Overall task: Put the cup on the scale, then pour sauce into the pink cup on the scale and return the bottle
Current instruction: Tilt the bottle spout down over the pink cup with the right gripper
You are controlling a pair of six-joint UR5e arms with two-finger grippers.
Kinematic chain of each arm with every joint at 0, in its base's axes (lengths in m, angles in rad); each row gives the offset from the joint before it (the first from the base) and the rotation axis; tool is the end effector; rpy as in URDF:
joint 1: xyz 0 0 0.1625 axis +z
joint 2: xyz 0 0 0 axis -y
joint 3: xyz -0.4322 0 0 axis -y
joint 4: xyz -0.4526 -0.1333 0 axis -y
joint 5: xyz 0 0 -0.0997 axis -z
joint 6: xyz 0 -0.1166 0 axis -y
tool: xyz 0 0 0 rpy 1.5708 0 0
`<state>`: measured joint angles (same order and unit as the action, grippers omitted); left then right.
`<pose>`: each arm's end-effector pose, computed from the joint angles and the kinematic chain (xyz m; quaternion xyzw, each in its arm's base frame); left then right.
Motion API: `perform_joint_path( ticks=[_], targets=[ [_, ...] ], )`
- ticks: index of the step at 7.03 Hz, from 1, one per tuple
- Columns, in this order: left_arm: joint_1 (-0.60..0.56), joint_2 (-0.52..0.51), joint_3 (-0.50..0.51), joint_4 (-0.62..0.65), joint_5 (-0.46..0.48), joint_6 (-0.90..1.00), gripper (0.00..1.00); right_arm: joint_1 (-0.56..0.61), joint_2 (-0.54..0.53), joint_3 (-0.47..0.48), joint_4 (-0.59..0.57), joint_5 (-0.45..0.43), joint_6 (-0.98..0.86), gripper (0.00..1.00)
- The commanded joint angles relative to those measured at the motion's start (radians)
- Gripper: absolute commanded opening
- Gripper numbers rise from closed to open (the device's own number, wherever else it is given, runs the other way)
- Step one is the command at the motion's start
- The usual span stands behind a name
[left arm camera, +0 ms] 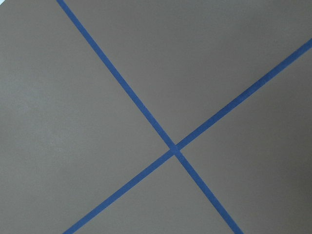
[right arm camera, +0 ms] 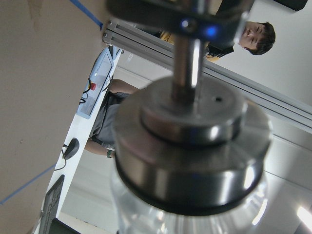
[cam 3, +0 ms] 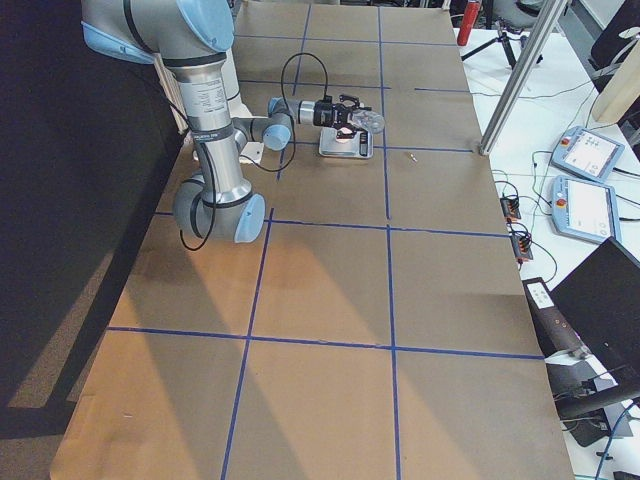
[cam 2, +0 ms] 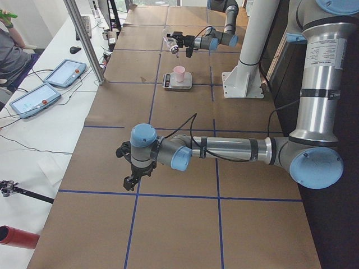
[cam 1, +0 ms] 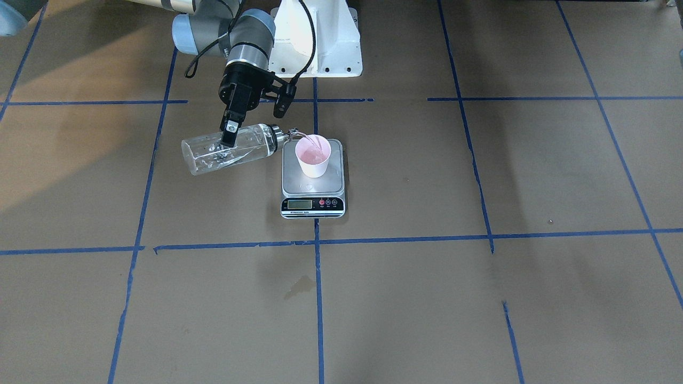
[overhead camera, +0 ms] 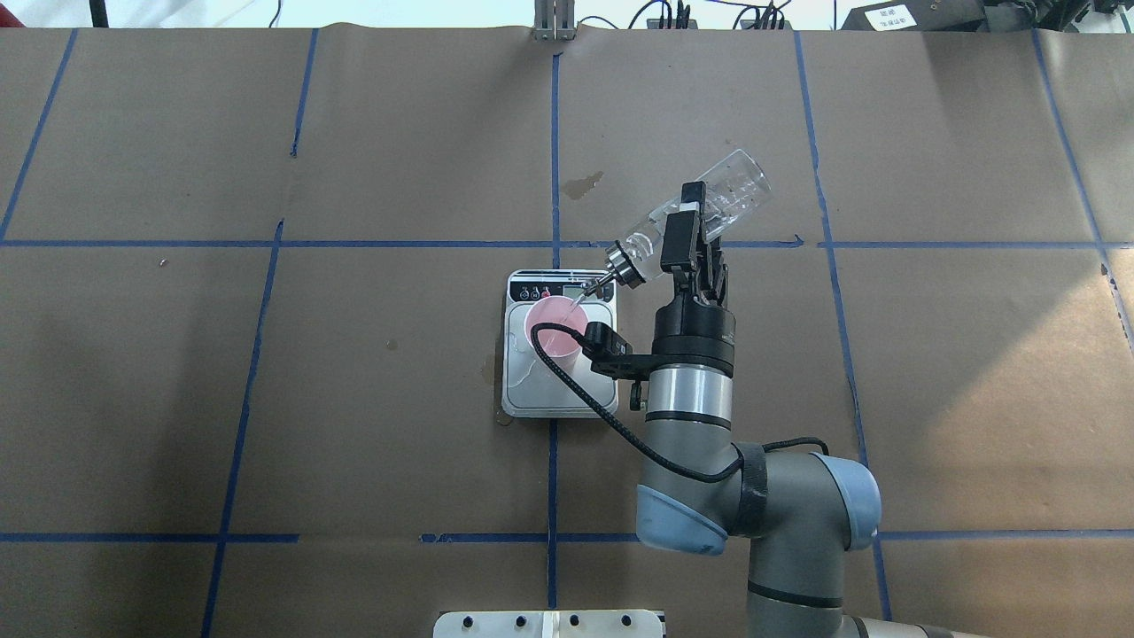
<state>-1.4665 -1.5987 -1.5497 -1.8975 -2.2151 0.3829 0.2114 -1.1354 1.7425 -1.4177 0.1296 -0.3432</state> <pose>-0.0016 -0.5928 0.6469 0.1993 0.2873 0.2766 0.8951 -0.5702 -0.3770 0.2384 0.5417 0.3997 -0.3635 0.6440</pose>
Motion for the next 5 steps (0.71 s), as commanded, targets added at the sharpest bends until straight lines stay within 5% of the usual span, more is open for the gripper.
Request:
perform_joint_path(
  ticks=[1, 5],
  targets=[
    [-0.002, -0.003, -0.006, 0.000, -0.002, -0.001, 1.00, -0.001, -0.004, -0.034, 0.011, 0.050, 0.230, 0.00],
    [-0.002, -0.006, -0.023, 0.000, -0.002, -0.003, 1.00, -0.015, -0.004, -0.029, 0.013, 0.122, 0.562, 0.00]
  ],
)
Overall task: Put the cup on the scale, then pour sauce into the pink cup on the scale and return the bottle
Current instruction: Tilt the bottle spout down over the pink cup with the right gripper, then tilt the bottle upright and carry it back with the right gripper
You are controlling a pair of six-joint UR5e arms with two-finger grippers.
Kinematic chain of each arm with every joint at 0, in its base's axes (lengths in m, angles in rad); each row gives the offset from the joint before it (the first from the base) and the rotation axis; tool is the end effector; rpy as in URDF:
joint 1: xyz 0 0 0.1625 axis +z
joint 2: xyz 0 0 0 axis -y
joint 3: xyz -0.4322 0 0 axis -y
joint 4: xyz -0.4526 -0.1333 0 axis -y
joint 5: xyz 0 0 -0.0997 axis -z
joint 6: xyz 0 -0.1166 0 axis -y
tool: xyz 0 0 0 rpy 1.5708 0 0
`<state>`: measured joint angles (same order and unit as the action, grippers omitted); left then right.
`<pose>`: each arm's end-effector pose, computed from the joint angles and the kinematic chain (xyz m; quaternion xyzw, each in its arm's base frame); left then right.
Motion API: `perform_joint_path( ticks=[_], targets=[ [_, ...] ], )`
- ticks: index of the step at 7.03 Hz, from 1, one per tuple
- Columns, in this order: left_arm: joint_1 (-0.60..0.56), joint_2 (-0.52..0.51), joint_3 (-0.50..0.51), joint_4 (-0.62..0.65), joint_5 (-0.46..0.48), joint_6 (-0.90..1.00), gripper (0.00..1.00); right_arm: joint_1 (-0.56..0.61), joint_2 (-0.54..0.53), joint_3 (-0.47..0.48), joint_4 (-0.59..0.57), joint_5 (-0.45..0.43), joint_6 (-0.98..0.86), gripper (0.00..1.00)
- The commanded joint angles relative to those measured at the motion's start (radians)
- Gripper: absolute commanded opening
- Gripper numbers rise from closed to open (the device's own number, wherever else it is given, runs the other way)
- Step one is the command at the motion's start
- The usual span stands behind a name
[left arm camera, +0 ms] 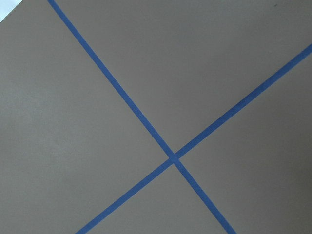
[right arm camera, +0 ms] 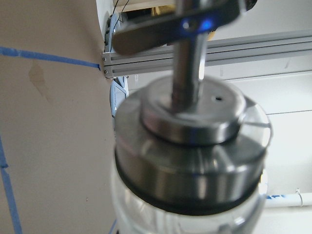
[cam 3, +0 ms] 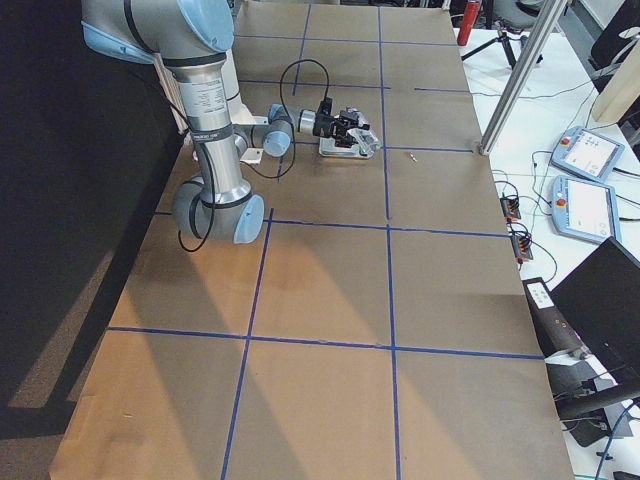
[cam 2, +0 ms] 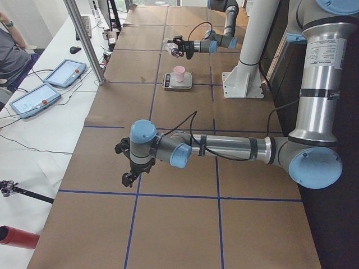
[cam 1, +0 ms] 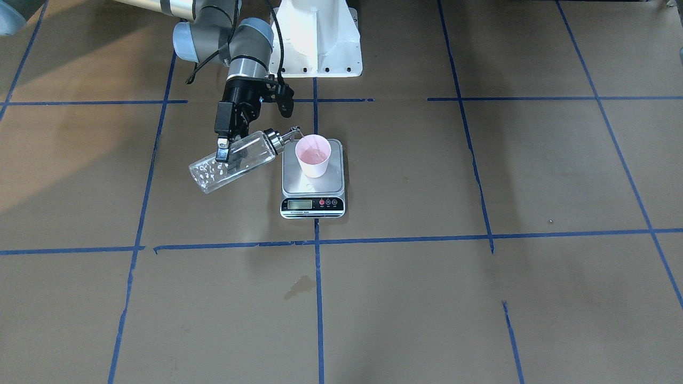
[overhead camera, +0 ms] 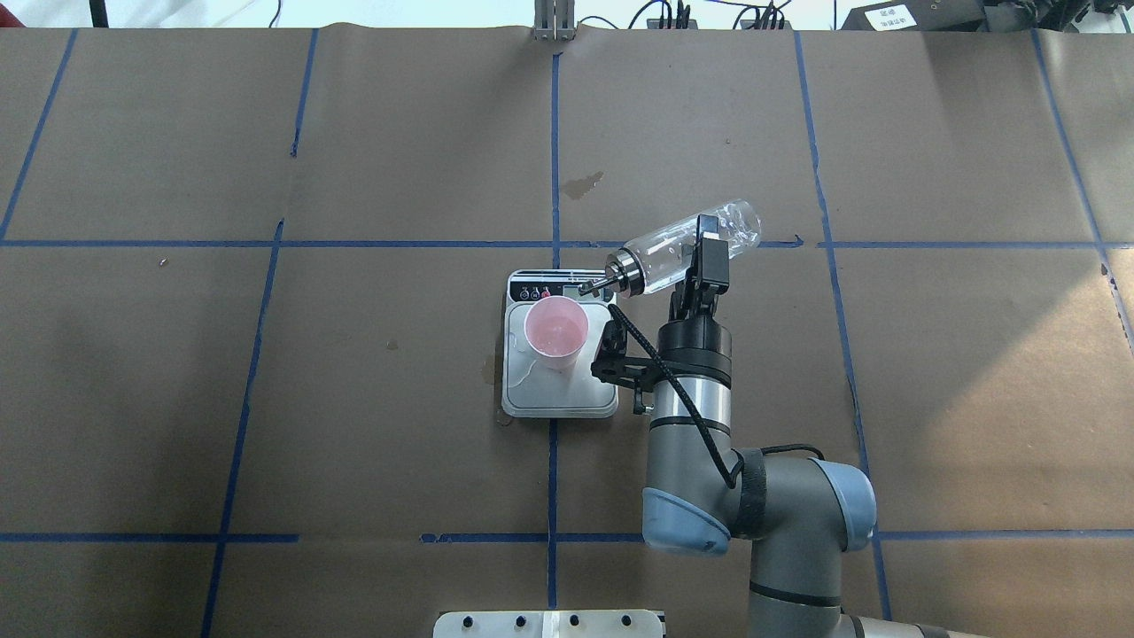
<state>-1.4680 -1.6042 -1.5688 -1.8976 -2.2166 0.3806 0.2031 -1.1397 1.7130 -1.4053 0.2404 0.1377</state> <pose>-0.0020 -0.5962 0.6325 0.2105 0.2858 0.2782 0.8925 -0.5901 -0.3732 0.2630 0.6008 0.2259 -0.2413 0.7279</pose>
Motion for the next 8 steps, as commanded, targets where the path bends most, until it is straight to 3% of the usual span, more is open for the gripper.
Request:
perform_joint_path(
  ticks=[1, 3, 5, 8],
  targets=[
    [0.001, -0.003, -0.004, 0.000, 0.000, 0.000, 1.00, -0.010, 0.000, 0.007, 0.000, 0.017, 0.155, 0.00],
    [0.000, -0.008, -0.004, 0.000, 0.000, -0.002, 1.00, -0.008, 0.000, 0.093, 0.000, 0.124, 0.416, 0.00],
    [0.000, -0.019, -0.007, 0.003, 0.000, -0.005, 1.00, -0.005, -0.079, 0.224, 0.002, 0.218, 0.662, 0.00],
    [0.000, -0.022, -0.031, 0.005, 0.000, -0.005, 1.00, 0.083, -0.152, 0.252, 0.000, 0.403, 1.021, 0.00]
  ],
)
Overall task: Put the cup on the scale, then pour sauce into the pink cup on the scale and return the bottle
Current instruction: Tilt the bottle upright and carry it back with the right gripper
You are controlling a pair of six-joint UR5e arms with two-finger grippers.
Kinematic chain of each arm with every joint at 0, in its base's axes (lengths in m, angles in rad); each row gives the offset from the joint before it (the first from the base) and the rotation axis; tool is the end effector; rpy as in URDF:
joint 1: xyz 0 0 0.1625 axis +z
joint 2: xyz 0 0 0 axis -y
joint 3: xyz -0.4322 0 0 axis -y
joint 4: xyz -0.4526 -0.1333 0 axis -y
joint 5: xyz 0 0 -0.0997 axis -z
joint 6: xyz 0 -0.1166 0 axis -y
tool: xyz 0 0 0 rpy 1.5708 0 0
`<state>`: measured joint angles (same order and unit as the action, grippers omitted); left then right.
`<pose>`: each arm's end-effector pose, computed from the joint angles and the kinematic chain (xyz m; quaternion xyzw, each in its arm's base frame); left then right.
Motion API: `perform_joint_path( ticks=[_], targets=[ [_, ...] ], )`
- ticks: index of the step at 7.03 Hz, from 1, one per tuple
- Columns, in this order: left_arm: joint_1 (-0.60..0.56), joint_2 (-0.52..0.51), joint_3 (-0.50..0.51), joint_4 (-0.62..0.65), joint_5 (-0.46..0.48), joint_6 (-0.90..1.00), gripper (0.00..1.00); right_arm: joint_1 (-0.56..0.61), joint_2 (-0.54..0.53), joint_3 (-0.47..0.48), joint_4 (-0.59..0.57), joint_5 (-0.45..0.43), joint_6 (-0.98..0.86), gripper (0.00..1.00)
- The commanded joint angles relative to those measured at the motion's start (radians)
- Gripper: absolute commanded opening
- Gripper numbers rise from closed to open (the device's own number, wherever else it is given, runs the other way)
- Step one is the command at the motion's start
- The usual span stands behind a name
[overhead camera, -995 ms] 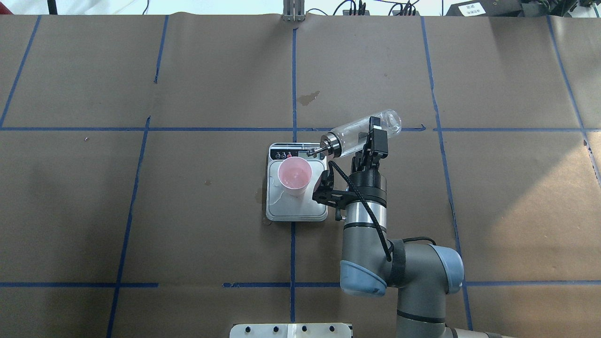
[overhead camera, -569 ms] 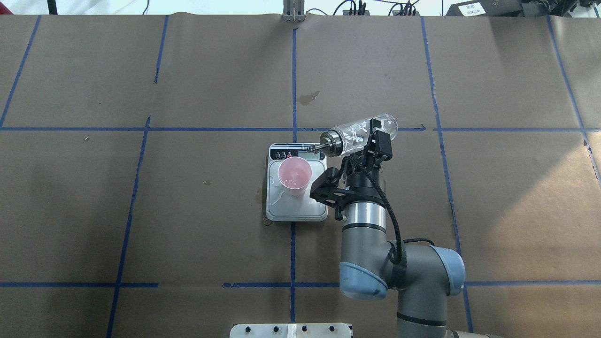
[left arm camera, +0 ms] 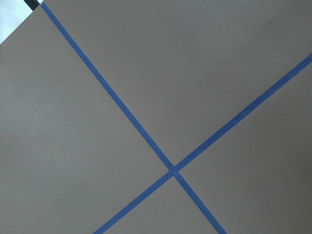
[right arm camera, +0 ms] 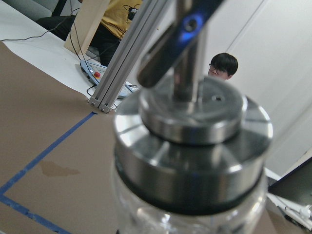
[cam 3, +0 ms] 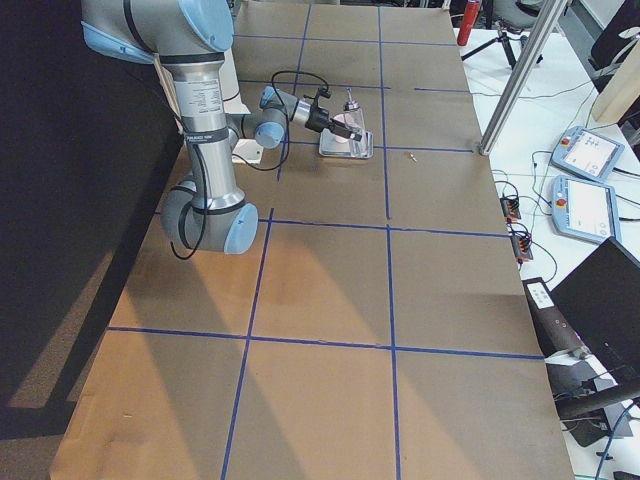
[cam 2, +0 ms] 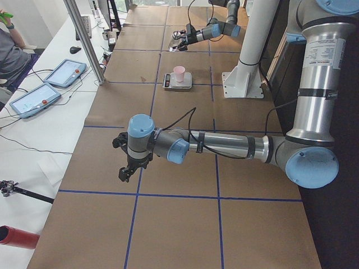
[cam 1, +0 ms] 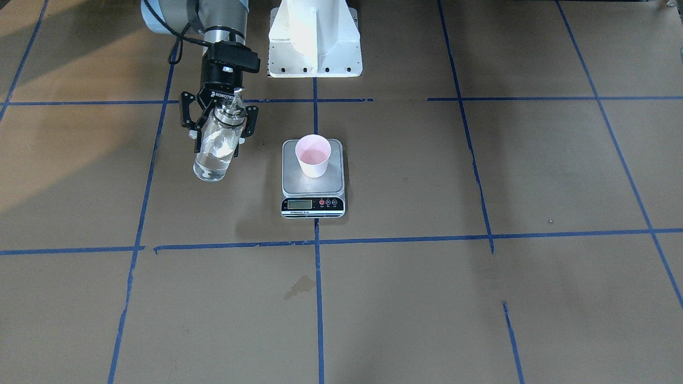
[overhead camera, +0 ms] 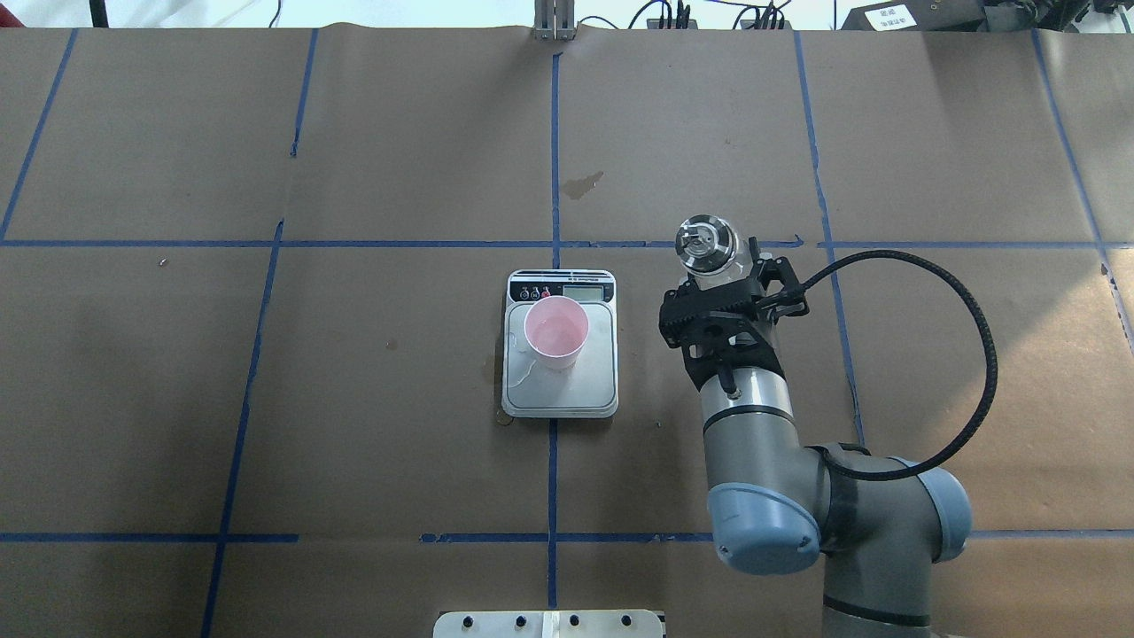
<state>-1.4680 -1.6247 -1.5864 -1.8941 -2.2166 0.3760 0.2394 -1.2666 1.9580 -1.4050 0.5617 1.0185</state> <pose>-0.0010 -0.6058 0.6105 0.2257 0.2831 0.2807 0.8889 -0.5185 -0.3653 0.2515 0.5460 -0.1661 0.0744 0.8178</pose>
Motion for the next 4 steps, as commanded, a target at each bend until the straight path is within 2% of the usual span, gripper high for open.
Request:
perform_joint_path(
  ticks=[1, 2, 3, 4],
  targets=[
    [0.001, -0.001, -0.017, 0.003, 0.000, 0.000, 1.00, 0.098, -0.086, 0.009, 0.000, 0.134, 0.255, 0.00],
    [0.000, -0.001, -0.018, 0.003, 0.000, 0.000, 1.00, 0.130, -0.127, 0.007, 0.000, 0.188, 0.400, 0.00],
    [0.000, -0.001, -0.024, 0.003, 0.000, 0.000, 1.00, 0.150, -0.131, 0.007, 0.000, 0.267, 0.481, 0.00],
    [0.000, -0.001, -0.024, 0.001, 0.000, 0.000, 1.00, 0.150, -0.152, 0.002, -0.002, 0.311, 0.512, 0.00]
  ],
)
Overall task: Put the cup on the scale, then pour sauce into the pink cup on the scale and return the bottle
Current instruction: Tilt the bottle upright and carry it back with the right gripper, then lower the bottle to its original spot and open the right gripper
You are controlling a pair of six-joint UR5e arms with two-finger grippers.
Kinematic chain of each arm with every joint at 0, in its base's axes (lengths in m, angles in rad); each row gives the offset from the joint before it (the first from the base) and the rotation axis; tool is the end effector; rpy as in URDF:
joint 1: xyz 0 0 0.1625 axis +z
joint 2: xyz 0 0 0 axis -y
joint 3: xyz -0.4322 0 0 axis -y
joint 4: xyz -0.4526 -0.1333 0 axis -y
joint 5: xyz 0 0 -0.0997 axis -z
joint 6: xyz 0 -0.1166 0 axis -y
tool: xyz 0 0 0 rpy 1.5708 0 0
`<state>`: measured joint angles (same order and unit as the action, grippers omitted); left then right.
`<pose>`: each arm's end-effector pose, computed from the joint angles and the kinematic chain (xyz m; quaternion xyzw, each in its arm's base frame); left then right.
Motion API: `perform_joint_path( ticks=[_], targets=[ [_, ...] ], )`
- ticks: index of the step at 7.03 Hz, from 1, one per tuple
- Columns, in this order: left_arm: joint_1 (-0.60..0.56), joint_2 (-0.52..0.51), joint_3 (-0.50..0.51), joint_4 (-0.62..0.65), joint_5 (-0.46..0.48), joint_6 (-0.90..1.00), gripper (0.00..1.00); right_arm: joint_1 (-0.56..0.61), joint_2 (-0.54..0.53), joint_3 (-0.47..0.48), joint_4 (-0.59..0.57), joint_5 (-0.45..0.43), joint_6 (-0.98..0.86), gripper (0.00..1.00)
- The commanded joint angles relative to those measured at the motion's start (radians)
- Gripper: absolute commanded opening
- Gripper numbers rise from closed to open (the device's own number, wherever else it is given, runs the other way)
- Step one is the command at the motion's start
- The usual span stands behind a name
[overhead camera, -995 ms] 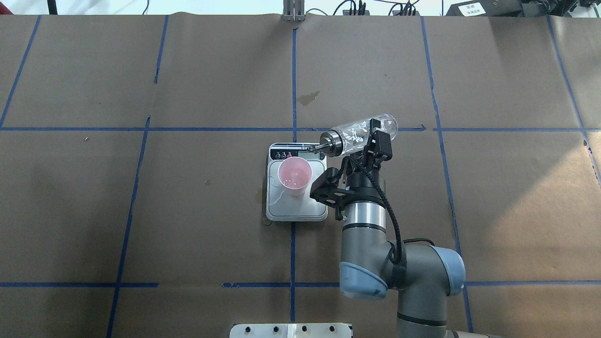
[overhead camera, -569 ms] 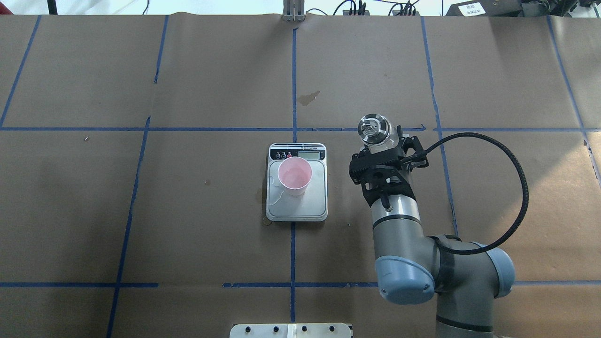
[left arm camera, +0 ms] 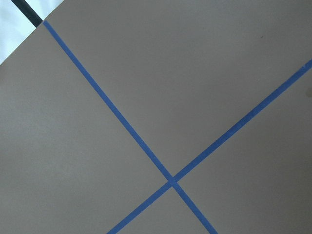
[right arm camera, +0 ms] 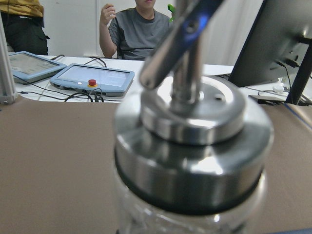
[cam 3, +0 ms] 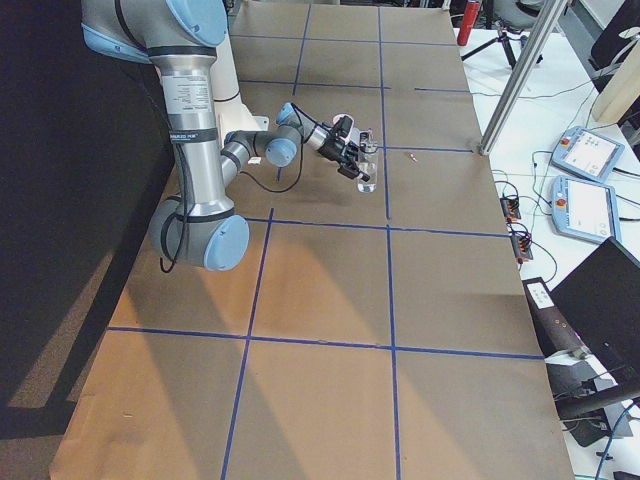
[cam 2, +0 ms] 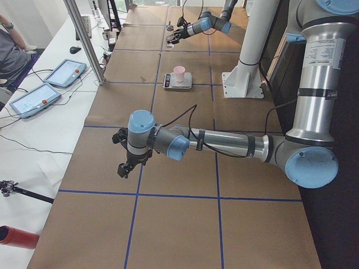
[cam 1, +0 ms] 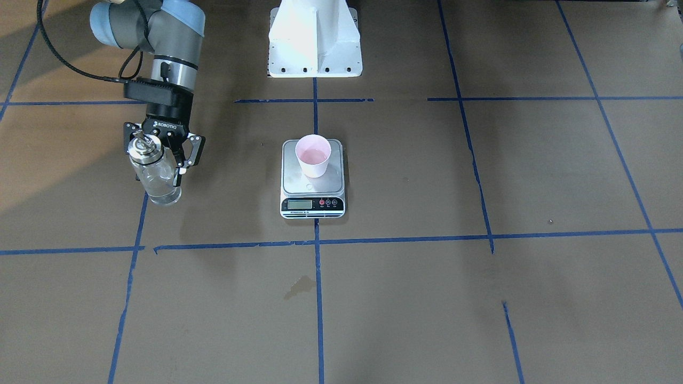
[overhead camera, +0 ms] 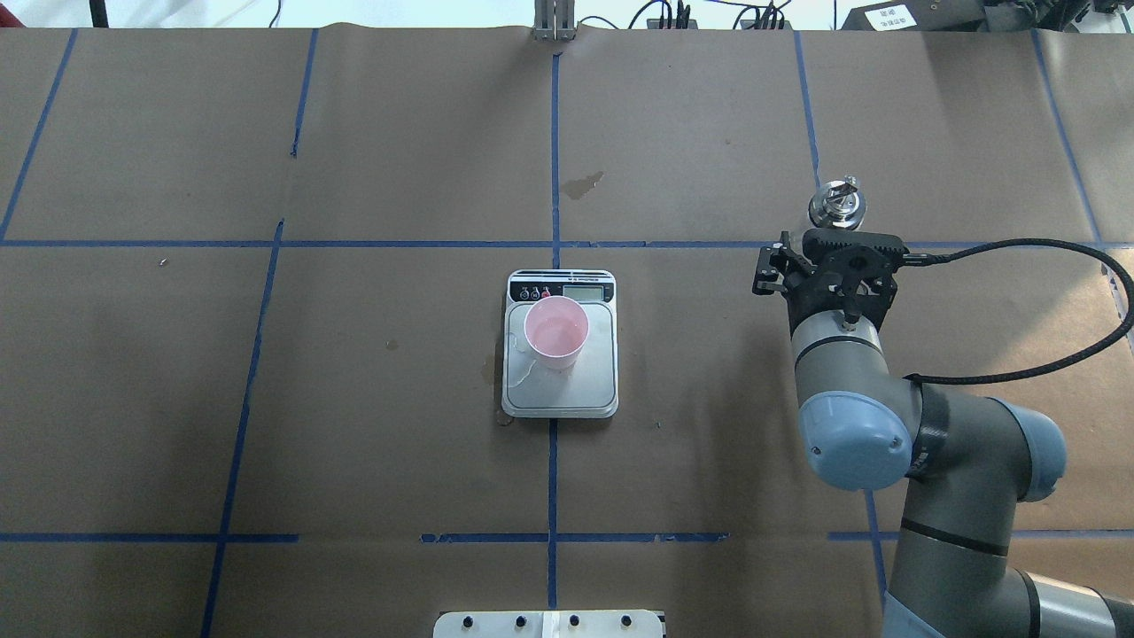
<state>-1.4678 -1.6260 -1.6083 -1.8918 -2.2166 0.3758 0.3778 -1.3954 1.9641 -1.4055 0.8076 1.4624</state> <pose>-0.0008 -0.6065 0.5973 0.2352 0.2812 0.2834 0.8862 -0.4669 -0.4154 0.3401 0.4175 -0.2395 0.2487 0.8405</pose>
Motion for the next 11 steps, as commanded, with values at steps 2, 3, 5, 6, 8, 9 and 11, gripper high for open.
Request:
perform_joint_path(
  ticks=[2, 3, 5, 6, 8, 9, 11],
  targets=[
    [0.000, 0.000, -0.004, 0.000, 0.000, 0.000, 1.00, 0.012, -0.055, -0.016, -0.001, 0.108, 0.085, 0.00],
    [0.001, 0.000, -0.002, -0.001, 0.000, 0.000, 1.00, 0.010, -0.072, -0.017, -0.001, 0.108, 0.085, 0.00],
    [0.001, 0.000, -0.004, -0.001, 0.000, 0.000, 1.00, 0.009, -0.083, -0.031, 0.000, 0.111, 0.171, 0.00],
    [0.000, -0.002, -0.004, -0.001, 0.000, 0.000, 1.00, 0.007, -0.088, -0.045, 0.000, 0.111, 0.183, 0.00],
    [0.001, 0.000, -0.008, -0.001, 0.000, 0.000, 1.00, 0.001, -0.074, -0.097, 0.000, 0.110, 0.219, 0.00],
    [0.001, -0.002, -0.008, -0.001, 0.000, 0.000, 1.00, 0.001, -0.074, -0.102, 0.000, 0.111, 0.219, 0.00],
    [0.001, -0.002, -0.010, -0.003, 0.000, 0.000, 1.00, 0.001, -0.074, -0.091, 0.000, 0.127, 0.216, 0.43]
  ],
)
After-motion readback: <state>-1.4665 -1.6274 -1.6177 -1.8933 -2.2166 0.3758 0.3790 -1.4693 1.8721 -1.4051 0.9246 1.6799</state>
